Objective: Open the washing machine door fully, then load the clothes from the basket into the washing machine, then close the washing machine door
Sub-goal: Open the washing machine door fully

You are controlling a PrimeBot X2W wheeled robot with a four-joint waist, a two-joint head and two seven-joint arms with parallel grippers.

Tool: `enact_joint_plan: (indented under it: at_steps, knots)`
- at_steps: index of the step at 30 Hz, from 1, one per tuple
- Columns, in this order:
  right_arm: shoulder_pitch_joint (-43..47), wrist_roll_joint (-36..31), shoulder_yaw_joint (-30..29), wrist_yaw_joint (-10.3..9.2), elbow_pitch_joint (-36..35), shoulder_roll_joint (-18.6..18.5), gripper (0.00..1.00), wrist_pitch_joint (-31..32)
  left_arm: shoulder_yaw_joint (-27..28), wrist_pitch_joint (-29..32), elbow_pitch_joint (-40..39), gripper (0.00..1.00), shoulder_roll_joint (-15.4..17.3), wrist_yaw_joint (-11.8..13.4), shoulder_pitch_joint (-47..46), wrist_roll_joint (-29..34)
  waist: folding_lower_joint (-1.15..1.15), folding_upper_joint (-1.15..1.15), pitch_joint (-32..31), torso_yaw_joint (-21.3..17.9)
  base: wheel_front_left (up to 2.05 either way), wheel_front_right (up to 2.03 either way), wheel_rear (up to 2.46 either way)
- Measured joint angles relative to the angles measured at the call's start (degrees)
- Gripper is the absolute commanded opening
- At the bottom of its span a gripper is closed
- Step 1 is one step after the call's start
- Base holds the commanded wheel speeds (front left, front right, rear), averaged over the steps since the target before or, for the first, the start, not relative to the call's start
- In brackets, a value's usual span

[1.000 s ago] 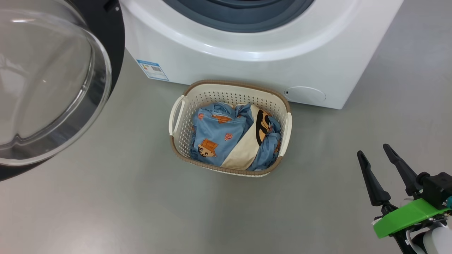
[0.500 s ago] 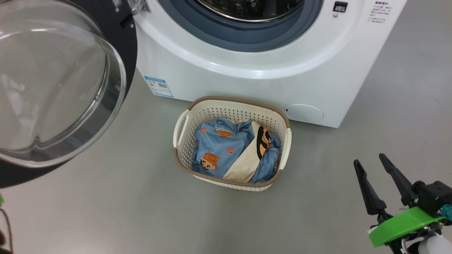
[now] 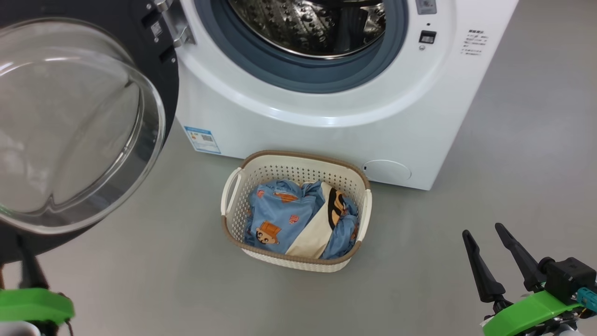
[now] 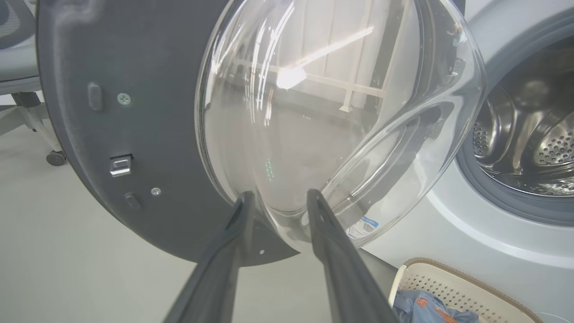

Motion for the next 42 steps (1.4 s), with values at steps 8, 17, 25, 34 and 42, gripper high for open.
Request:
enact_joint_plan:
  at_steps: [8, 17, 25, 34, 42]
  knots:
    - [0.66, 0.0, -0.43, 0.0, -0.09, 0.26, 1.0, 0.0, -5.42, 0.0, -4.85, 1.0, -0.82, 0.0, 5.42, -0.85, 0.0, 0.0, -1.75, -2.62, 0.0, 0.0, 0.0]
    - [1.3, 0.0, -0.66, 0.0, -0.21, 0.77, 1.0, 0.0, -12.15, 0.01, -8.16, 1.0, 0.52, 0.0, 8.7, -3.14, 0.0, 0.0, -2.62, -6.41, 0.0, 0.0, 0.0]
    - [1.31, 0.0, -0.81, 0.01, -0.36, 1.52, 1.0, 0.0, -17.57, 0.01, -9.88, 1.0, 1.37, 0.0, 10.04, -4.3, 0.0, 0.0, -2.83, -10.34, 0.0, 0.0, 0.0]
    - [1.31, 0.0, -1.05, 0.0, -0.41, 1.74, 1.0, 0.0, -21.8, 0.01, -12.13, 1.0, 3.0, 0.0, 10.1, -5.84, 0.0, 0.0, -2.82, -14.07, 0.0, 0.0, 0.0]
    - [1.32, 0.0, -1.55, 0.01, -0.45, 1.96, 1.0, 0.0, -23.9, 0.01, -13.49, 1.0, 3.99, 0.0, 11.18, -6.83, 0.0, 0.0, -3.03, -16.81, 0.0, 0.0, 0.0]
